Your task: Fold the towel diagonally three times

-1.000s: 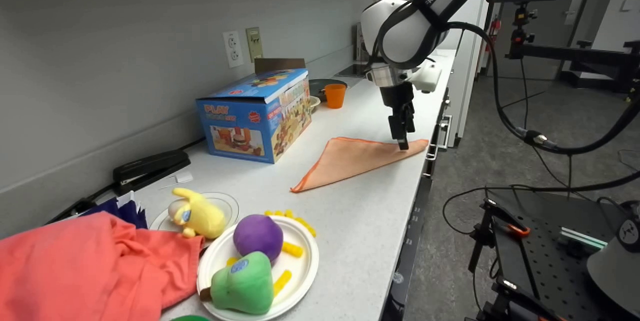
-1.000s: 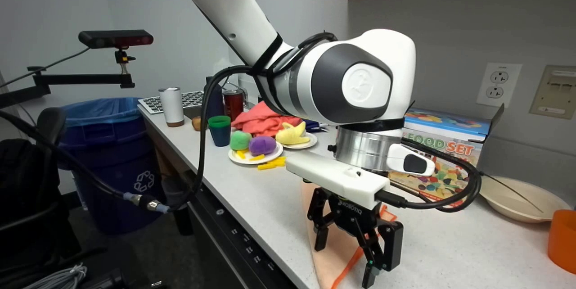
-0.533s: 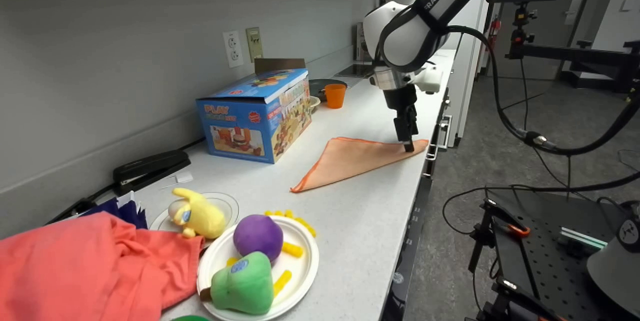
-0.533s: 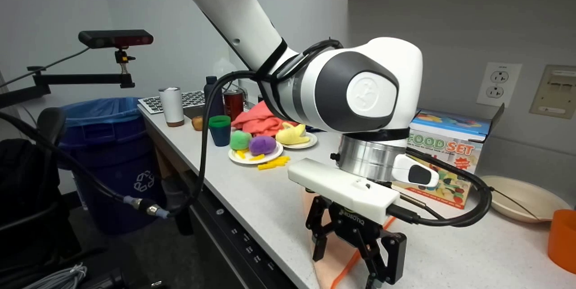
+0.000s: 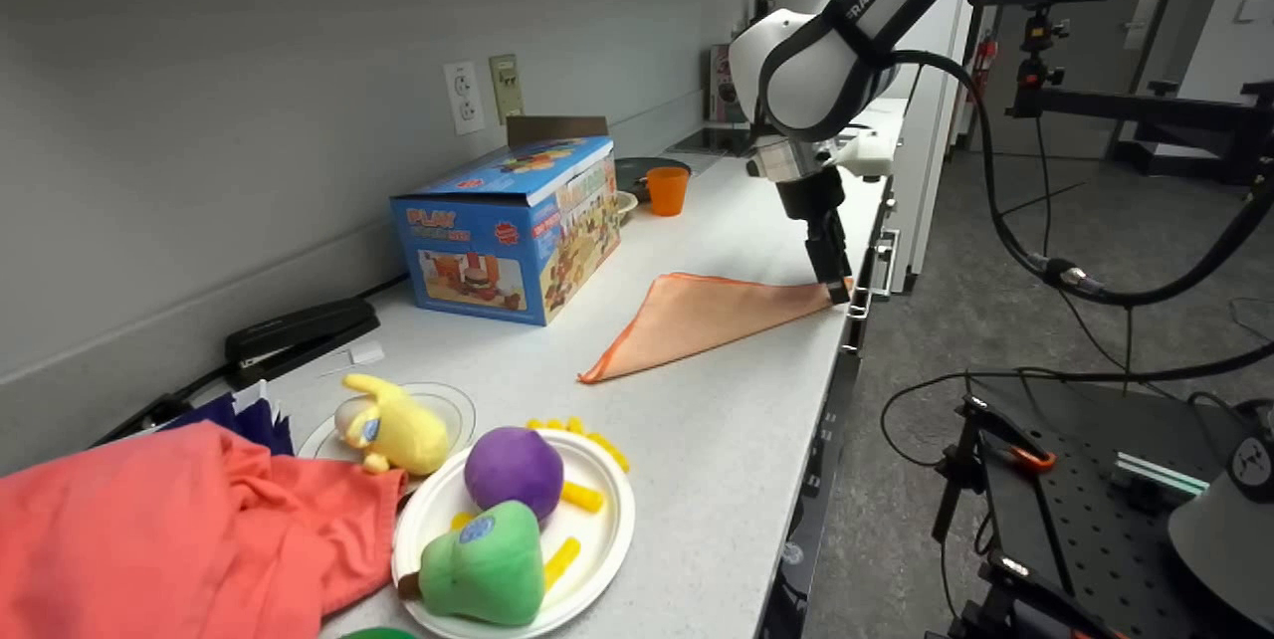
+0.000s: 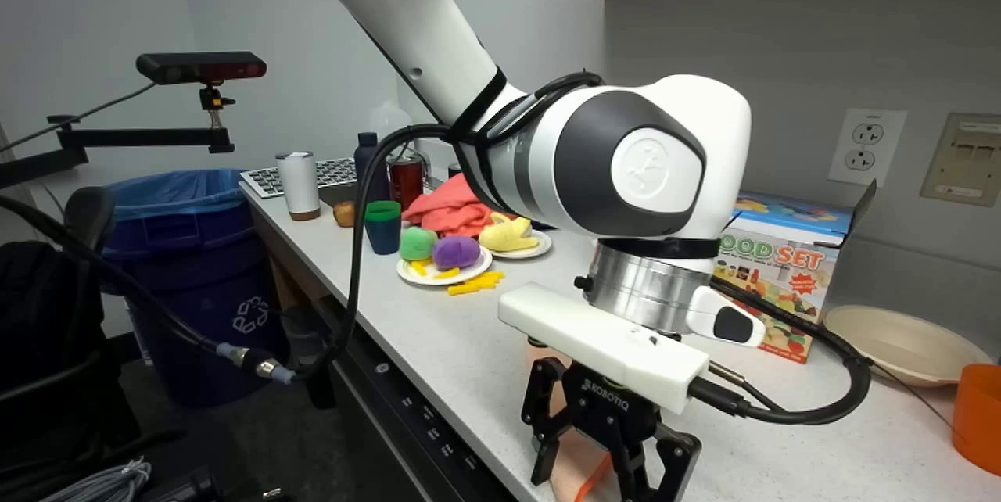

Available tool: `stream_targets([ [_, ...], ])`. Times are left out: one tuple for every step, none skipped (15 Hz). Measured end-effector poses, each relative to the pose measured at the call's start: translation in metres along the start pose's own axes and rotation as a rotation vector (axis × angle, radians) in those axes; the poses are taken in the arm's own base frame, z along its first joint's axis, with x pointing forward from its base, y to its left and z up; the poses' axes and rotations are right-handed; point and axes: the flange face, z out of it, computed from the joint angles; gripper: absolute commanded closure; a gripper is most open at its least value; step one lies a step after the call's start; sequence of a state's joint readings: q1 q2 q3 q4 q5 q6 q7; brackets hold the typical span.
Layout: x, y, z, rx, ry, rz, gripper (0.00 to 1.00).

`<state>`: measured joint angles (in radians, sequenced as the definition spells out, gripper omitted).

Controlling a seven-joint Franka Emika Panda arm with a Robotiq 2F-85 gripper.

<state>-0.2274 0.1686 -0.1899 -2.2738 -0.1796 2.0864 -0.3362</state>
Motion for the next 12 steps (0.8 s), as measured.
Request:
stream_targets([
  [-0.001,0.000,0.001,0.005,-0.007,-0.005,0.58],
  [-0.002,-0.001,0.001,0.011,-0.013,-0.008,0.65],
  [-0.002,-0.002,0.002,0.019,-0.020,-0.009,0.73],
  [-0.003,-0.002,0.003,0.024,-0.026,-0.010,0.80],
  [-0.004,-0.002,0.003,0.027,-0.033,-0.010,0.89],
  [-0.004,-0.002,0.003,0.028,-0.035,-0.010,0.95],
  [-0.004,-0.002,0.002,0.027,-0.034,-0.010,1.00],
  [-0.004,-0.002,0.000,0.026,-0.030,-0.011,1.00],
  [-0.005,-0.002,-0.003,0.023,-0.024,-0.011,1.00],
  [-0.005,-0.003,-0.008,0.017,-0.016,-0.013,1.00],
  [-0.006,-0.003,-0.013,0.011,-0.008,-0.016,0.99],
  [-0.007,-0.003,-0.018,-0.003,0.000,-0.020,0.99],
])
